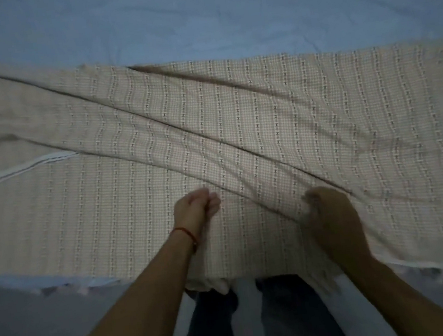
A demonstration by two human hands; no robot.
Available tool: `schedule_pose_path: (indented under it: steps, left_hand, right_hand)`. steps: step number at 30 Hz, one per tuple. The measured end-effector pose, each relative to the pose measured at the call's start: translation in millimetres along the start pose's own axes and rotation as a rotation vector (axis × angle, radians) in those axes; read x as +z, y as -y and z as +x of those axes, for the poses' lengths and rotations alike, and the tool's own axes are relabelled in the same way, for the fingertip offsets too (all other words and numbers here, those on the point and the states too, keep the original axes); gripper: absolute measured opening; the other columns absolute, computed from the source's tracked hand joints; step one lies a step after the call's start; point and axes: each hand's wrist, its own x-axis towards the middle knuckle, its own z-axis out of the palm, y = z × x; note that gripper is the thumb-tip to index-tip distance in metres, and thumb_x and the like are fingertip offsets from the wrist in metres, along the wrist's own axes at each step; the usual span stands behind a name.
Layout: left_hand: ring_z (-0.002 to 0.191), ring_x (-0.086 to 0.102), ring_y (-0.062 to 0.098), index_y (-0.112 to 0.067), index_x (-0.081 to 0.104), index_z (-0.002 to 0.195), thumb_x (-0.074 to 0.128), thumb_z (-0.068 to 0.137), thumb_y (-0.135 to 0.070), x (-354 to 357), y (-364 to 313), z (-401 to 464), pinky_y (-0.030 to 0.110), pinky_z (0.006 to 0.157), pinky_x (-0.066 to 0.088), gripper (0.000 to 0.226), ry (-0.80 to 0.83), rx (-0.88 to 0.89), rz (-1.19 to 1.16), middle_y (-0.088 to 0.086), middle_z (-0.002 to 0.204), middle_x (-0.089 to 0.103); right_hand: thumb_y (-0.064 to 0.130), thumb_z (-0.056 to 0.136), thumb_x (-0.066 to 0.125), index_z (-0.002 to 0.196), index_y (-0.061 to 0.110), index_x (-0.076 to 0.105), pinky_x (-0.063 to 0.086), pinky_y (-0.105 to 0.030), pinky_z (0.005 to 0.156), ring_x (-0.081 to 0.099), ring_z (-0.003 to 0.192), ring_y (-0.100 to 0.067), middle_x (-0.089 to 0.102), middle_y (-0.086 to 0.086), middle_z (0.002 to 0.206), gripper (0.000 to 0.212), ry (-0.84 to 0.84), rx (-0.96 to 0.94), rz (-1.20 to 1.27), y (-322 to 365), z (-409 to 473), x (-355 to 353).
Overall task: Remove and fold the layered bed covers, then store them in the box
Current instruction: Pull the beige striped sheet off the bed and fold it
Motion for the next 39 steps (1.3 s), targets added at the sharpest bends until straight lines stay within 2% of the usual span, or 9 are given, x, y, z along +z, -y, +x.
schedule_pose_path:
  steps: [3, 6, 9, 11, 14, 23, 32, 34, 39]
  left_hand:
    - [0.081, 0.066, 0.021, -0.004, 0.063, 0.088, 0.052, 0.099, -0.001, -39, -59, 45, 0.031, 0.076, 0.06, 0.016, -0.023, 0.045, -0.123, 0.01, 0.083, 0.069]
    - [0.107, 0.067, 0.03, 0.001, 0.062, 0.119, 0.054, 0.1, -0.008, -51, -106, 82, 0.049, 0.092, 0.056, 0.022, 0.022, -0.007, -0.37, 0.017, 0.115, 0.07]
    - [0.109, 0.066, 0.031, -0.001, 0.056, 0.134, 0.054, 0.101, -0.012, -44, -124, 90, 0.049, 0.076, 0.059, 0.034, 0.128, -0.049, -0.419, 0.018, 0.128, 0.066]
    - [0.109, 0.068, 0.031, 0.0, 0.054, 0.137, 0.056, 0.099, -0.009, -52, -120, 85, 0.043, 0.07, 0.062, 0.038, 0.182, -0.048, -0.417, 0.018, 0.127, 0.067]
    - [0.111, 0.069, 0.027, -0.003, 0.055, 0.138, 0.061, 0.097, -0.011, -83, -104, 73, 0.038, 0.077, 0.062, 0.042, 0.247, -0.049, -0.398, 0.016, 0.125, 0.069]
    - [0.112, 0.069, 0.028, -0.004, 0.059, 0.135, 0.075, 0.087, -0.016, -172, -21, 39, 0.044, 0.087, 0.06, 0.052, 0.112, -0.026, -0.171, 0.011, 0.125, 0.07]
    - [0.116, 0.063, 0.021, -0.014, 0.053, 0.143, 0.077, 0.088, -0.027, -208, 45, -29, 0.049, 0.11, 0.044, 0.062, -0.079, 0.15, 0.02, -0.003, 0.131, 0.064]
    - [0.112, 0.064, 0.02, -0.013, 0.054, 0.141, 0.076, 0.088, -0.024, -205, 47, -30, 0.048, 0.11, 0.044, 0.059, -0.076, 0.12, -0.003, -0.002, 0.126, 0.066]
    - [0.101, 0.068, 0.014, -0.014, 0.062, 0.123, 0.077, 0.088, -0.022, -208, 49, -44, 0.031, 0.093, 0.054, 0.039, -0.076, 0.154, -0.031, -0.006, 0.112, 0.07]
  right_hand:
    - [0.009, 0.094, 0.06, 0.096, 0.009, 0.071, 0.05, -0.03, 0.078, 0.062, 0.085, -0.015, 0.069, 0.0, 0.089, 0.011, 0.021, 0.224, 0.348, 86, -26, 46]
    - [0.002, 0.097, 0.056, 0.07, 0.006, 0.063, 0.052, -0.028, 0.057, 0.062, 0.062, -0.019, 0.062, -0.008, 0.067, 0.028, 0.133, 0.792, 1.145, 133, 0, 87]
    - [0.008, 0.1, 0.057, 0.099, -0.001, 0.066, 0.061, -0.037, 0.08, 0.075, 0.091, -0.024, 0.07, -0.015, 0.098, 0.013, -0.142, 1.022, 1.623, 144, 30, 105]
    - [0.013, 0.098, 0.061, 0.123, 0.002, 0.063, 0.058, -0.041, 0.094, 0.07, 0.108, -0.026, 0.069, -0.013, 0.117, 0.027, -0.316, 1.061, 1.819, 145, 40, 104]
    - [0.02, 0.096, 0.065, 0.128, 0.006, 0.064, 0.055, -0.045, 0.1, 0.069, 0.109, -0.03, 0.073, -0.015, 0.118, 0.035, -0.442, 1.079, 2.011, 154, 38, 98]
    - [0.02, 0.086, 0.078, 0.127, 0.008, 0.066, 0.059, -0.044, 0.092, 0.071, 0.105, -0.027, 0.073, -0.012, 0.119, 0.044, -0.683, 1.221, 1.824, 132, -46, 106]
    - [0.018, 0.092, 0.074, 0.131, 0.015, 0.063, 0.062, -0.035, 0.08, 0.07, 0.107, -0.021, 0.072, -0.001, 0.122, 0.041, -0.69, 1.143, 1.534, 99, -112, 93]
    - [0.018, 0.095, 0.07, 0.133, 0.012, 0.061, 0.062, -0.03, 0.07, 0.07, 0.099, -0.017, 0.069, -0.001, 0.125, 0.039, -0.714, 1.215, 1.507, 84, -116, 87]
    - [0.018, 0.1, 0.064, 0.114, 0.01, 0.067, 0.059, -0.032, 0.081, 0.071, 0.096, -0.013, 0.073, 0.0, 0.11, 0.017, -0.625, 1.116, 1.369, 59, -118, 68]
